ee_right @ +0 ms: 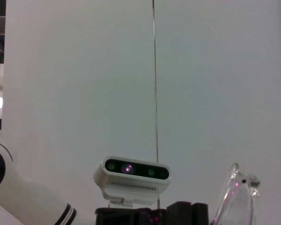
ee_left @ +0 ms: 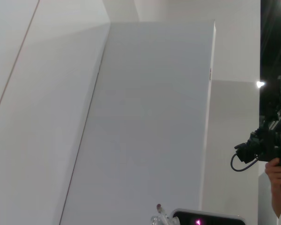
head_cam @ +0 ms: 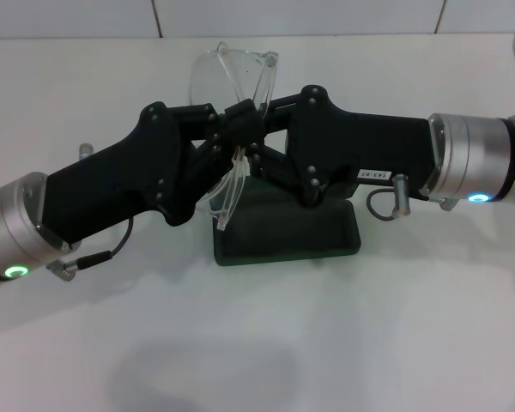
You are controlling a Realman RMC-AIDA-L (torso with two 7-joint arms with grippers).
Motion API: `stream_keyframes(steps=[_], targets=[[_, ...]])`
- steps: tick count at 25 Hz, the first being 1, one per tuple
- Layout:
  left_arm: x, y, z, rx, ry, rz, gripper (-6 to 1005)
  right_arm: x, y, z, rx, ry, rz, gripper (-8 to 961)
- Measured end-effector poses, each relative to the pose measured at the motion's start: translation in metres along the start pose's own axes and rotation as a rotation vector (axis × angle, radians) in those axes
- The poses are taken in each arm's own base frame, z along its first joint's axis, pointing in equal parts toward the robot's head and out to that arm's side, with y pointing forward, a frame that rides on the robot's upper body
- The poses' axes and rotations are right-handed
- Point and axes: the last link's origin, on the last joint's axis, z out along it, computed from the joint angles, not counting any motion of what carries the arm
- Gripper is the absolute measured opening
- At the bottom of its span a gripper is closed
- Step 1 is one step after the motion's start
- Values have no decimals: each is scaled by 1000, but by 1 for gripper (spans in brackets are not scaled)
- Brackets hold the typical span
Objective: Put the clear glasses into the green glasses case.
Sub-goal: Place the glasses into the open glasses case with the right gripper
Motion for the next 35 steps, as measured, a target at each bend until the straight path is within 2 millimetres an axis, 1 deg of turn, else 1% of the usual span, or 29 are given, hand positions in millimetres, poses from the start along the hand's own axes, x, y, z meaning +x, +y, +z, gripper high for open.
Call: stream_keyframes(steps=[7,14,17,19,20,24,26,28,30,32,33,35], targets=[[1,1,-1,-8,1,1,71,0,-1,0,6,1,-1,148],[9,10,-7,-65,33,10,72,0,-4,-1,26,6,-2,150],[15,13,-18,-82,28,20,72,-2,-8,-3,34,17,-14,150],[18,13,-28,-81,3,20,72,-6,-10,-4,27,32,-27,151],[19,14,-37,-77,-26,17,72,-11,-12,-5,12,53,-33,151],[20,18,-67,-59,-142,-6,72,-34,-16,-11,-61,177,-43,152],[20,20,-77,-56,-190,-21,72,-44,-16,-12,-95,265,-46,153],[18,24,-86,-60,-242,-37,72,-59,-14,-8,-137,384,-67,153],[16,29,-92,-64,-284,-48,72,-76,-12,-2,-172,561,-88,154],[14,32,-96,-62,-308,-58,72,-88,-12,6,-185,690,-85,154],[13,32,-98,-60,-314,-64,72,-98,-13,17,-191,763,-90,154],[12,34,-100,-56,-323,-76,72,-106,-15,35,-191,882,-82,155]])
